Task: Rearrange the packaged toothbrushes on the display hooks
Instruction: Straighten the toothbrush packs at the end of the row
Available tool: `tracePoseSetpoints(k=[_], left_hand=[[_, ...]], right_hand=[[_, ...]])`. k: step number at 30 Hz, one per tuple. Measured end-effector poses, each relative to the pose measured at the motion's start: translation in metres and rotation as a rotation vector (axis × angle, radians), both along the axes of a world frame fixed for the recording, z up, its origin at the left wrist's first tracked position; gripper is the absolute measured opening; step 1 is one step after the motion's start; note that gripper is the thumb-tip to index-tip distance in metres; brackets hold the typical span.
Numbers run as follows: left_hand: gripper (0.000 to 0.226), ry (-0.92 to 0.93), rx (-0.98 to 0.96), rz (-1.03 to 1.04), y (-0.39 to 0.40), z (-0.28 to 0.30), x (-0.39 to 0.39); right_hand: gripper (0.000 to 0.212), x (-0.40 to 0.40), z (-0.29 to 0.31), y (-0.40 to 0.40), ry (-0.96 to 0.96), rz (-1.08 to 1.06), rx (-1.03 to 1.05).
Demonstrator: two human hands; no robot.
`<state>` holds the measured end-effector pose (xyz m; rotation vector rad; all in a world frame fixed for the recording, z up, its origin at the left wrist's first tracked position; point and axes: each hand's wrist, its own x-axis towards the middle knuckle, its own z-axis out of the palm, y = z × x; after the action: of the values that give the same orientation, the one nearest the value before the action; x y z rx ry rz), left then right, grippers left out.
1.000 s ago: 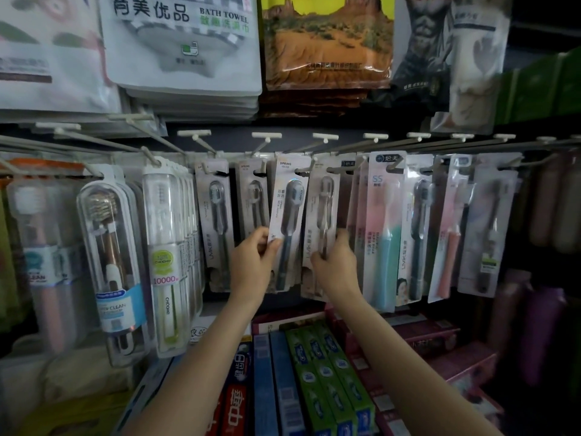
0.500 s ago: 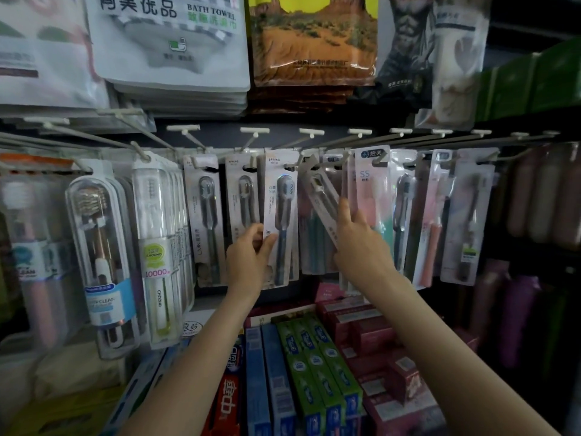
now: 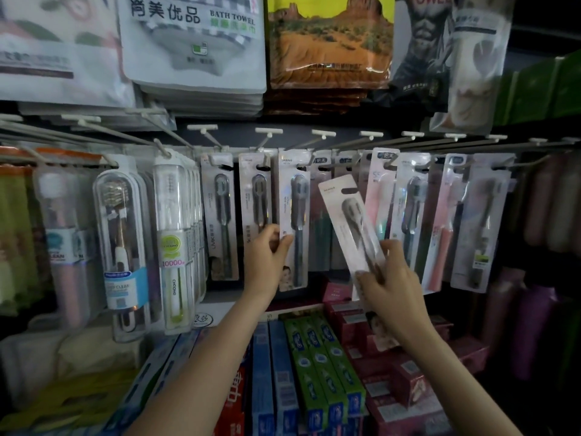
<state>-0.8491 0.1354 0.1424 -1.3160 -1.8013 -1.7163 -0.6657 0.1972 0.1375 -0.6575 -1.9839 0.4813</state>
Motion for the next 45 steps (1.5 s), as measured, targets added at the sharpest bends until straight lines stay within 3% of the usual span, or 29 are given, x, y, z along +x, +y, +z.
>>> tracePoseSetpoints(k=[3,6,9,13,16,20,24,30,34,37,39,42,45], left_hand=[[0.005,-0.007,-0.064,-0.026,-0.003,-0.011,0.001],[0.016,-0.16,0.05,-0.02,-0.019,-0.024,-0.006],[0.017,-0.222,0.15,-0.041,-0.037,-0.013,-0.003],[0.039,-0.384,0.28,-0.225,-0.045,0.024,0.003],[0.057,-0.414,0.292,-0.199,-0.044,0.042,0.0],[0.063,-0.358,0.204,-0.129,-0.037,0.053,-0.015],[0.063,-0.234,0.11,-0.108,-0.028,0.052,-0.028],[0.059,-0.099,0.117,0.119,-0.024,0.046,-0.027],[0.041,0.092,0.246,0.288,-0.025,0.01,-0.009],[0.028,0.23,0.031,0.206,-0.018,-0.018,0.0],[0.042,0.169,-0.121,0.193,-0.011,-0.024,0.001],[0.059,-0.036,-0.175,0.152,-0.001,-0.019,0.002],[0.032,-0.235,-0.161,0.011,0.011,-0.014,-0.001]], right_hand=[[0.02,-0.001,-0.008,-0.002,-0.012,0.079,0.075],[0.015,-0.012,-0.001,-0.003,-0.068,0.106,0.2],[0.029,-0.035,0.011,-0.009,-0.138,0.128,0.312],[0.037,-0.074,0.027,-0.025,-0.092,0.269,0.295],[0.036,-0.091,0.033,-0.03,-0.022,0.362,0.219],[0.043,-0.087,0.027,-0.024,-0.002,0.339,0.167],[0.035,-0.073,0.021,-0.002,0.055,0.214,0.065],[0.041,-0.079,0.003,0.024,-0.102,0.112,-0.142],[0.04,-0.093,0.005,0.037,-0.04,0.094,-0.314],[0.044,-0.103,0.011,0.046,0.016,0.098,-0.443],[0.054,-0.11,0.016,0.05,0.035,0.131,-0.515],[0.069,-0.119,0.021,0.055,0.026,0.126,-0.557],[0.068,-0.124,0.021,0.061,0.03,0.105,-0.515]])
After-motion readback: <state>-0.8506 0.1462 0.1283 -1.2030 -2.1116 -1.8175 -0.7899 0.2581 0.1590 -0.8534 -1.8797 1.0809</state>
